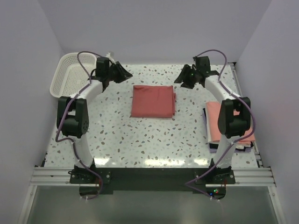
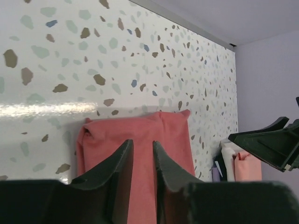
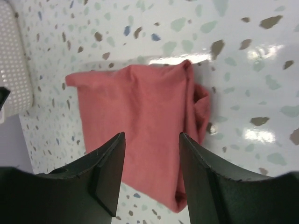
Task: Fold and stack the t-shirts
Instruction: Fold the tshirt
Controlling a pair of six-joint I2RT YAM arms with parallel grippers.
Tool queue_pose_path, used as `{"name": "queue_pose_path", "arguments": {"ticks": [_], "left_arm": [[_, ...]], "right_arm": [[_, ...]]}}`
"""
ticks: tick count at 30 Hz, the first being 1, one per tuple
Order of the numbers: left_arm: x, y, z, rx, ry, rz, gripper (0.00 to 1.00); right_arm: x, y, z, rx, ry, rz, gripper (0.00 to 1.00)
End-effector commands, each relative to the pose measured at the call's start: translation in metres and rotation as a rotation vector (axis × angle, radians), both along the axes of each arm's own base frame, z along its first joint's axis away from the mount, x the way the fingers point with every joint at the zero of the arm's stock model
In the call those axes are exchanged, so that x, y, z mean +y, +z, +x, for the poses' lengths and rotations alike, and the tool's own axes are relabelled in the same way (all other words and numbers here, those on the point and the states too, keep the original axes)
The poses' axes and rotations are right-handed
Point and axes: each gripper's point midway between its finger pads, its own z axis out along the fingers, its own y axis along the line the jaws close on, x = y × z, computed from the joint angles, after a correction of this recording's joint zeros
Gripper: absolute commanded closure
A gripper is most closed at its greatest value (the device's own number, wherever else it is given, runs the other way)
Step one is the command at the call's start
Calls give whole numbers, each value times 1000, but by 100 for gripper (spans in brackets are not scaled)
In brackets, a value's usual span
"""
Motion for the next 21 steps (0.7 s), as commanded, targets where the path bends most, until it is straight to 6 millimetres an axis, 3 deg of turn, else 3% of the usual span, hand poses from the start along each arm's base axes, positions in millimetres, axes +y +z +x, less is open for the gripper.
{"name": "queue_pose_path", "arguments": {"ticks": [1,2,5,8,9,15,18,21], "left_arm": [[-35,15,-10,-67,-49,32,74],[-39,13,-9,-64,-51,32,81],[-55,-18,-5,-14,-79,33,90],[-60,-37,0,-3,-87,49,92],[-61,-51,3,12,-86,53,92],[-36,-107,16,98,-18,123,89],[-26,-120,17,133,-8,116,88],[-22,-118,17,134,-5,116,86]], "right_arm": [[41,34,-19,-116,92,15,47],[48,34,-23,-115,104,23,48],[74,17,-35,-91,157,46,48],[86,-14,-42,-31,188,78,50],[86,-33,-47,11,192,78,50],[77,-84,-77,116,214,37,51],[66,-102,-92,164,208,11,51],[59,-109,-103,173,199,-7,51]]}}
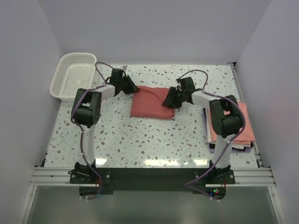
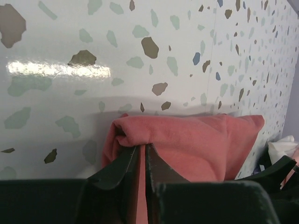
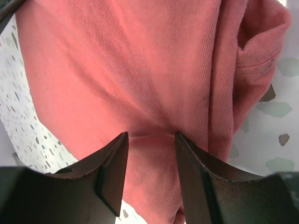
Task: Fold and stack the t-shirts
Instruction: Fold the tshirt
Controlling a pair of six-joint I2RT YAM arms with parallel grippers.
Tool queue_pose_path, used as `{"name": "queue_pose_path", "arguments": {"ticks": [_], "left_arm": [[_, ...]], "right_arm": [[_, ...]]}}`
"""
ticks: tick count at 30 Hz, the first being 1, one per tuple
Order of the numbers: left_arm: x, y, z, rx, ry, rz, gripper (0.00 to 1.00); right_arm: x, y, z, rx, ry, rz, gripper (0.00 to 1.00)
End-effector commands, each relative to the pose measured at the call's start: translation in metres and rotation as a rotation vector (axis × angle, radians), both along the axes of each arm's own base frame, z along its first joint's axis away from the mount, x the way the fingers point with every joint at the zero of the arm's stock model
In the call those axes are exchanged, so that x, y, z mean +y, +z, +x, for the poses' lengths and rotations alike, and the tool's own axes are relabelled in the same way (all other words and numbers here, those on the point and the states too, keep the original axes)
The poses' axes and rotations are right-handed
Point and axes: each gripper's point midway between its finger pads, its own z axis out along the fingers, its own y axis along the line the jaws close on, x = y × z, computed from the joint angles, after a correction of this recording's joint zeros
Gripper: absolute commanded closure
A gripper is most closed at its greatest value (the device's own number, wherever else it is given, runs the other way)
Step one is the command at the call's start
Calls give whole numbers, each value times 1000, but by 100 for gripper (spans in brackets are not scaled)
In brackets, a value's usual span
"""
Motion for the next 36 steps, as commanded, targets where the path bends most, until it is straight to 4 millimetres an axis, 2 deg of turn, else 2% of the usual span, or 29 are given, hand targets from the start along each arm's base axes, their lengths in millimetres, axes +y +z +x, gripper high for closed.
{"name": "queue_pose_path", "arguments": {"ticks": [1,4,7,10,11,12,13,14,18,19,20,21,22,24,25,26,27,28,30,32,36], "left_arm": [[23,2,17,-41,39,51,85],[20,20,18,-69,24,43,81],[18,47,18,-119,13,39,80],[16,69,8,-130,-1,61,73],[16,84,6,-155,6,70,68],[14,88,1,-150,4,81,65],[4,88,-8,-147,-17,87,63],[-1,102,-14,-171,-19,93,61],[-44,109,-52,-179,-88,93,60],[-64,100,-71,-155,-125,88,60],[-73,102,-79,-165,-138,81,60],[-82,99,-87,-156,-158,77,61],[-98,89,-105,-122,-188,68,62],[-118,86,-122,-127,-228,39,64],[-131,74,-142,-97,-262,43,64],[-137,63,-149,-75,-271,56,64],[-146,61,-152,-90,-286,46,64],[-156,52,-165,-68,-309,48,65],[-164,31,-178,-32,-325,66,66],[-163,11,-187,3,-326,81,67],[-167,-7,-198,33,-345,98,68]], "right_arm": [[-16,-12,-20,25,0,-60,51],[-21,-3,-27,6,-6,-73,51],[-28,20,-27,-47,-23,-82,51],[-39,46,-23,-92,-57,-63,49],[-42,50,-23,-98,-70,-58,46],[-51,59,-23,-121,-97,-61,45],[-57,62,-22,-129,-116,-68,44],[-62,61,-23,-133,-130,-82,41],[-70,58,-19,-124,-133,-115,35],[-72,56,-17,-126,-130,-123,33],[-72,57,-14,-132,-131,-127,32],[-74,57,-13,-135,-133,-133,30],[-76,54,-11,-135,-127,-142,29],[-76,52,-6,-136,-126,-151,28],[-75,50,-5,-131,-120,-151,28],[-75,46,-4,-125,-120,-152,28],[-74,44,-2,-122,-118,-146,28],[-73,42,0,-123,-123,-144,28],[-73,35,2,-114,-129,-148,28],[-73,31,4,-108,-134,-144,29],[-65,21,2,-89,-128,-124,30]]}}
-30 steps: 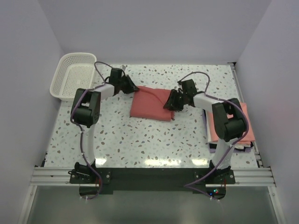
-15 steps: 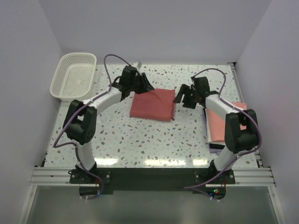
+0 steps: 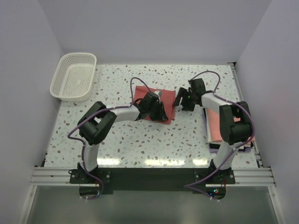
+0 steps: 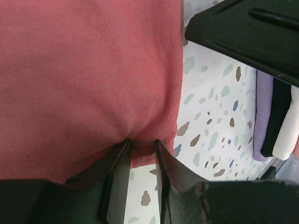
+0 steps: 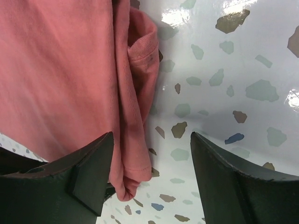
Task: Fold and stack the t-shirts
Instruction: Fold the tshirt, then neatly place the folded tshirt to the corner
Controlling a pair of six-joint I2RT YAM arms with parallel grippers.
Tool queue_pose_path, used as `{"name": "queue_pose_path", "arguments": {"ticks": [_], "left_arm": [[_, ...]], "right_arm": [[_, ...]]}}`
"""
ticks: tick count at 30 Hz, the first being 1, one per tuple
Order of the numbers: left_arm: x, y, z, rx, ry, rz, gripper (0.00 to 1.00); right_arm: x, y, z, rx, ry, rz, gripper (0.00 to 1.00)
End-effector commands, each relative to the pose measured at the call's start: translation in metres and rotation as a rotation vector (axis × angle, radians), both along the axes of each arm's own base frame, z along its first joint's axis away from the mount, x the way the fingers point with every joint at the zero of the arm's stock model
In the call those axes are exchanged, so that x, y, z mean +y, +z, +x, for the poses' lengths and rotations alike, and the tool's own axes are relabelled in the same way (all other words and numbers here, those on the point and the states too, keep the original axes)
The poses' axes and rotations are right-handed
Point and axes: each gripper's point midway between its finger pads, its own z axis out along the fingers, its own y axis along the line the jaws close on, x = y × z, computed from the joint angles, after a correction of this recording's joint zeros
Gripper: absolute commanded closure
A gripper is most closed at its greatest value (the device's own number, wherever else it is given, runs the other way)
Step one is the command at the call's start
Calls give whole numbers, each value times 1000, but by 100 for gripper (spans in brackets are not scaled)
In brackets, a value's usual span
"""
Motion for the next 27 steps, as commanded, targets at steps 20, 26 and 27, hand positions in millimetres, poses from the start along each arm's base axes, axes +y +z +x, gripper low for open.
{"name": "queue_pose_path", "arguments": {"ticks": [20,26,27], "left_arm": [[-3,0,-11,-21,-6,-10,69],[-7,21,-7,-51,-8,-28,69],[-10,33,-1,-76,-13,-35,69]], "right_arm": [[46,-40,4,0,-29,-49,48],[39,-60,7,36,-74,-111,81],[35,-62,6,46,-83,-125,98]]}}
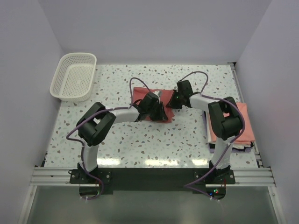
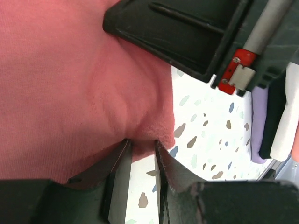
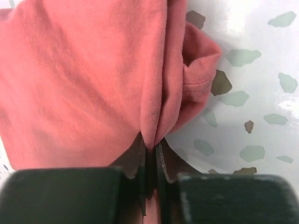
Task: Fold and stack the t-shirts
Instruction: Neatly place the folded tshirt to the corner
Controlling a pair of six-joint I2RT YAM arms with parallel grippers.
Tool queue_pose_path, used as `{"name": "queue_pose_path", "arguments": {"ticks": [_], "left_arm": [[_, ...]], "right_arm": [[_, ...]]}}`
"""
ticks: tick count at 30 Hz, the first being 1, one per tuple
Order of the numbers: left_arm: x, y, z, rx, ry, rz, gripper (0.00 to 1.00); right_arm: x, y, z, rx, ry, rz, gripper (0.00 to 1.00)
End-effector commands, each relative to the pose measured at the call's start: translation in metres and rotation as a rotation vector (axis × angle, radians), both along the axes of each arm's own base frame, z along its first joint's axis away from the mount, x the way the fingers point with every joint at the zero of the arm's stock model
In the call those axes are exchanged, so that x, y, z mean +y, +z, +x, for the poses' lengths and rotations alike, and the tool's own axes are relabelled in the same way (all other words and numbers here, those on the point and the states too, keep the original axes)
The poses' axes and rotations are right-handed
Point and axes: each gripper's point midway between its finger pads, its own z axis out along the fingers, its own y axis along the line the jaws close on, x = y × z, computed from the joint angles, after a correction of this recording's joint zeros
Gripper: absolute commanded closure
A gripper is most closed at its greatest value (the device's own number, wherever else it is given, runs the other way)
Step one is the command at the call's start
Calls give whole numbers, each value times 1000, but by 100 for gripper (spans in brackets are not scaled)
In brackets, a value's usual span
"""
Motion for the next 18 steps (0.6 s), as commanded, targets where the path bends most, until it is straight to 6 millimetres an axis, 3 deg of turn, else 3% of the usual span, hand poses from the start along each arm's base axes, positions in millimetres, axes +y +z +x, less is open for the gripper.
{"name": "queue_pose_path", "arguments": {"ticks": [1,2,6,10,16,18], "left_arm": [[-8,45,1,-68,-23,-23,71],[-3,50,0,-65,-19,0,71],[5,107,4,-166,-22,-5,74],[32,154,0,-253,0,22,73],[75,178,-16,-303,39,61,73],[81,182,-19,-308,43,60,73]], "right_arm": [[-25,-40,-11,94,-78,-149,100],[-25,-38,-11,96,-79,-154,100],[-41,-26,-11,106,-133,-225,100],[-58,-6,-5,84,-214,-280,100],[-94,19,16,94,-358,-349,100],[-106,15,18,136,-389,-359,100]]}}
